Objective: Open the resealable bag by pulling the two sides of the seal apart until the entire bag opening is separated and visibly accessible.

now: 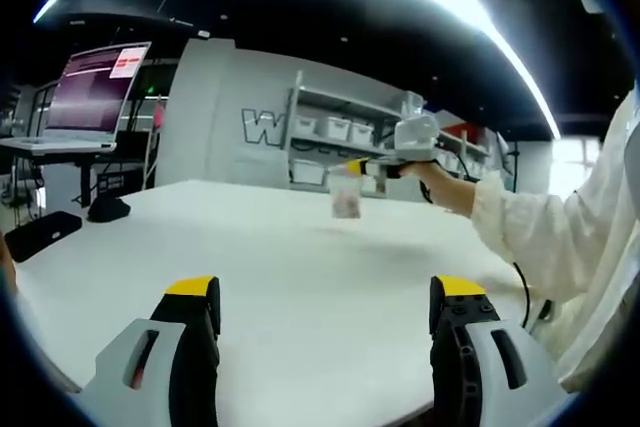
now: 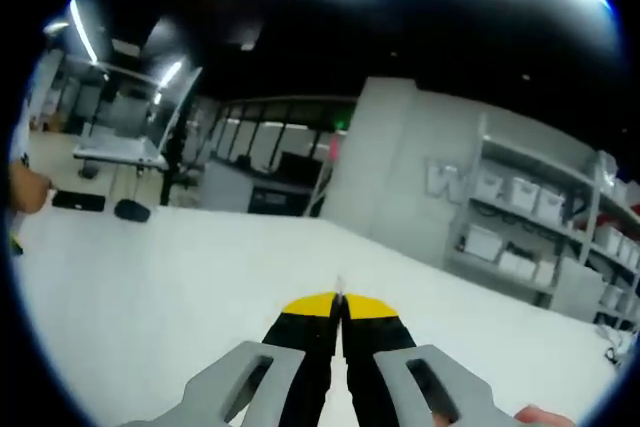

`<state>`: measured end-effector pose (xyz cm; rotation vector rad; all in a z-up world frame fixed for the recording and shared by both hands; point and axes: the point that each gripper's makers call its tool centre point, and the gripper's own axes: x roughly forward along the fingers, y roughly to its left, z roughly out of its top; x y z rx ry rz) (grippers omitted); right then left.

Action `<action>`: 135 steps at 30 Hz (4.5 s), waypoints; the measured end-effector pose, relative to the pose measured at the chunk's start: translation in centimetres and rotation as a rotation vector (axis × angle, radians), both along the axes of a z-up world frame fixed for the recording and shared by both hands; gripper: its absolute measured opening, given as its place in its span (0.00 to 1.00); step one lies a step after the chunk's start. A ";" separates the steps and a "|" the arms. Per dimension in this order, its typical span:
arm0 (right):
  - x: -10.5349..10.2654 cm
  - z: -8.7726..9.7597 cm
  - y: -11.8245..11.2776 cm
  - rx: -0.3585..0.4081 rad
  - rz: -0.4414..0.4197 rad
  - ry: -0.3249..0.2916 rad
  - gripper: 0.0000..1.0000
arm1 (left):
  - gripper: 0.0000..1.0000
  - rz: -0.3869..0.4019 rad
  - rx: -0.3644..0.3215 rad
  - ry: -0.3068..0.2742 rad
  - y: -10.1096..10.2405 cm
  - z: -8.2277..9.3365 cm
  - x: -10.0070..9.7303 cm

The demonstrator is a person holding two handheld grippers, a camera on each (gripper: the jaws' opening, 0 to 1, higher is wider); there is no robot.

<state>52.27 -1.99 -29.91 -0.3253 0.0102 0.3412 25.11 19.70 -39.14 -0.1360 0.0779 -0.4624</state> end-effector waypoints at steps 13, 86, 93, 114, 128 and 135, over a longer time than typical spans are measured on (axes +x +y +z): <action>-2.0 1.1 -0.8 0.003 0.016 -0.013 0.00 | 0.85 -0.007 0.007 -0.001 -0.3 0.0 -0.3; -12.7 1.7 -1.6 -0.062 0.163 -0.038 0.00 | 0.84 -0.050 0.023 0.022 -1.7 -0.7 -0.5; -13.7 1.6 -1.7 -0.075 0.168 -0.041 0.00 | 0.84 -0.050 0.024 0.024 -1.7 -0.8 -0.6; -16.6 1.4 -2.0 -0.074 0.189 -0.044 0.00 | 0.84 -0.055 0.027 0.028 -1.9 -0.9 -0.9; -18.5 1.4 -1.8 -0.034 0.209 -0.041 0.00 | 0.83 -0.058 0.030 0.030 -1.9 -1.0 -1.0; -19.8 0.9 -1.4 -0.031 0.230 -0.027 0.00 | 0.83 -0.065 0.029 0.029 -2.0 -0.9 -1.0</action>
